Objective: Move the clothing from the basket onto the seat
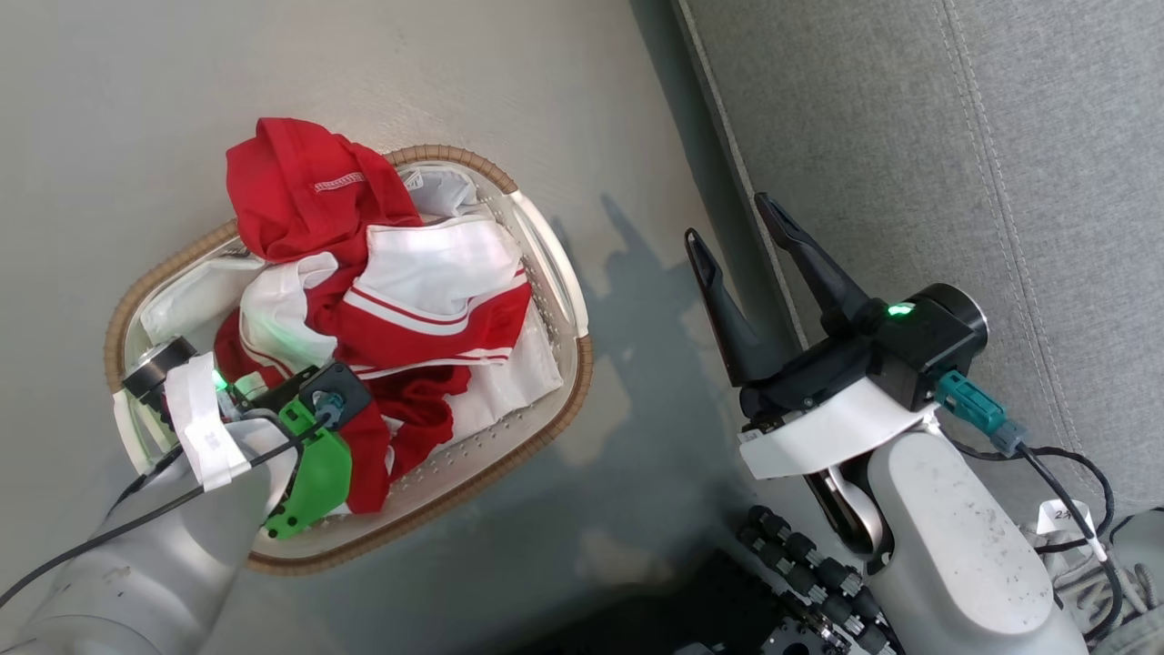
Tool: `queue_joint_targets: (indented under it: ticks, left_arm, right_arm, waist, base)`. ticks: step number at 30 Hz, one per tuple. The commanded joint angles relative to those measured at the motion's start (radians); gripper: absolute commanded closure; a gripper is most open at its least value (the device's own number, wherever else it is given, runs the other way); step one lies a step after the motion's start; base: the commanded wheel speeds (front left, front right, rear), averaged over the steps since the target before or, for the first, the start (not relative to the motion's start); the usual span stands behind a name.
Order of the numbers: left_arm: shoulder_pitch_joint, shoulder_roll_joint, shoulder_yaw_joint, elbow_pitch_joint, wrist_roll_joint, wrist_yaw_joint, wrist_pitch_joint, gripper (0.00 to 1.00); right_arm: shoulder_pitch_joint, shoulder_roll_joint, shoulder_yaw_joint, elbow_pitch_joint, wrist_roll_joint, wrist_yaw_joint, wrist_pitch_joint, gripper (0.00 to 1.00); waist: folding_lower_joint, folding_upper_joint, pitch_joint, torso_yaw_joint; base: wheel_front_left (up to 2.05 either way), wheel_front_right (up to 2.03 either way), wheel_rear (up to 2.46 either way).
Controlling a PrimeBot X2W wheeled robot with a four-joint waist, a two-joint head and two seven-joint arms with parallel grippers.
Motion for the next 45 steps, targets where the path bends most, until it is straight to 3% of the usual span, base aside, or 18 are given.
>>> queue_joint_targets:
  ticks: [1, 11, 21, 34, 45]
  left_arm:
    - [-0.002, -0.011, 0.003, -0.003, -0.009, -0.005, -0.014, 1.00]
    - [0.063, -0.063, 0.057, -0.054, -0.098, -0.007, -0.059, 1.00]
    - [0.178, -0.068, 0.164, -0.236, -0.144, 0.013, -0.059, 1.00]
    - [0.352, -0.072, 0.379, -0.509, -0.103, 0.027, -0.059, 1.00]
    - [0.471, -0.125, 0.561, -0.713, -0.032, 0.009, -0.059, 1.00]
  right_arm:
    - [0.001, -0.002, -0.004, -0.001, 0.006, 0.000, -0.005, 0.00]
    - [0.003, -0.003, -0.041, 0.035, -0.011, 0.000, -0.005, 0.00]
    - [0.035, -0.003, -0.099, 0.087, -0.050, 0.000, -0.005, 0.00]
    - [0.111, -0.003, -0.160, 0.139, -0.083, 0.000, -0.005, 0.00]
    - [0.198, -0.003, -0.182, 0.162, -0.088, 0.000, -0.005, 0.00]
  waist:
    - [-0.0001, 0.0000, -0.015, 0.003]
    - [-0.0001, 0.0000, -0.158, 0.050]
    - [-0.0001, 0.0000, -0.323, 0.139]
    - [-0.0001, 0.0000, -0.518, 0.233]
    - [-0.0001, 0.0000, -0.649, 0.262]
  base:
    - [0.00, 0.00, 0.00]
    - [0.00, 0.00, 0.00]
    - [0.00, 0.00, 0.00]
    - [0.00, 0.00, 0.00]
    - [0.00, 0.00, 0.00]
